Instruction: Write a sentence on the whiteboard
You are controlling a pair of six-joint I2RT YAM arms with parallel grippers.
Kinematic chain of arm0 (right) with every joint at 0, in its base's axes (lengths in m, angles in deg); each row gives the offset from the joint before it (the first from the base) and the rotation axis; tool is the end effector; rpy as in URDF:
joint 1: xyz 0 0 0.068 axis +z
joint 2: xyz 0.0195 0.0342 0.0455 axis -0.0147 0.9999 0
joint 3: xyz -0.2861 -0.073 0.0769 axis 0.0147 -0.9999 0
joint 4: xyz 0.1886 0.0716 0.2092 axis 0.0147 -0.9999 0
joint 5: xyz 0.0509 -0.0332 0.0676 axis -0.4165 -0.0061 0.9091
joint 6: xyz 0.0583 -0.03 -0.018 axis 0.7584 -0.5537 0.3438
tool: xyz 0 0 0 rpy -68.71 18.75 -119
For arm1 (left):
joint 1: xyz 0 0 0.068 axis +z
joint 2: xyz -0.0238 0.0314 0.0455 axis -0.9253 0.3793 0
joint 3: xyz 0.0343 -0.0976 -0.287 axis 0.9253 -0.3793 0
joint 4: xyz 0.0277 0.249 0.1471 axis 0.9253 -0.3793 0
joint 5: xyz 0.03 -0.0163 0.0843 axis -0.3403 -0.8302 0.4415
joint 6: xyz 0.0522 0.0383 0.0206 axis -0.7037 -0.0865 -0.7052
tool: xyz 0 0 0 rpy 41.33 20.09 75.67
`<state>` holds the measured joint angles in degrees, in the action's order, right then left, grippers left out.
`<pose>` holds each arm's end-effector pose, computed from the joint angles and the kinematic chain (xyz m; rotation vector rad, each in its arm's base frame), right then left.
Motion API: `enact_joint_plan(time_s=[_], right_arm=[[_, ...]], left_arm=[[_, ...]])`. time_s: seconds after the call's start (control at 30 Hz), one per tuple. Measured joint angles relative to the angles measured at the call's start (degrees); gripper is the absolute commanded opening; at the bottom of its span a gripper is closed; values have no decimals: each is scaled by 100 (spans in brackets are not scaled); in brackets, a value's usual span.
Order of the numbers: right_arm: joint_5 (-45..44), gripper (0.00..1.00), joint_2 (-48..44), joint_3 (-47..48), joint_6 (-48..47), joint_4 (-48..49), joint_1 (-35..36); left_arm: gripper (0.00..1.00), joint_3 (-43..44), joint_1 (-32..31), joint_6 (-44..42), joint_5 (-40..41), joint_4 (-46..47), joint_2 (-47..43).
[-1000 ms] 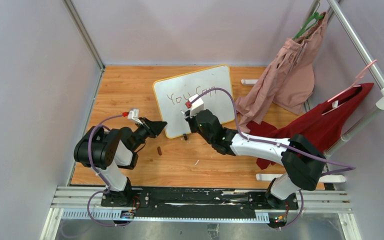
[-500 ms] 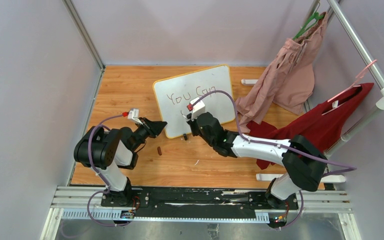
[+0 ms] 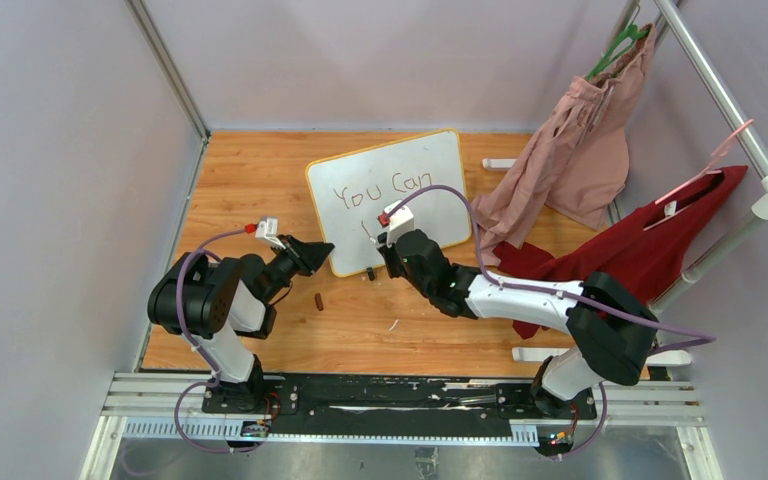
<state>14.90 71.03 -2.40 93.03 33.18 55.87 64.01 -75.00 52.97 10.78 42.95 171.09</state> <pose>0.2210 0.3033 0.2541 -0.5321 1.7774 0.4863 0.2391 -0.0559 0.1349 -0.1302 1.6750 -1.0553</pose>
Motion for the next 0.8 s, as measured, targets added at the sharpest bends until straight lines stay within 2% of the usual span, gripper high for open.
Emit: enact_joint_plan(time_s=[0.8], right_arm=[[2,0,33,245,17,-245,31]], left_arm=[[0,0,2,0,-9,2,0]])
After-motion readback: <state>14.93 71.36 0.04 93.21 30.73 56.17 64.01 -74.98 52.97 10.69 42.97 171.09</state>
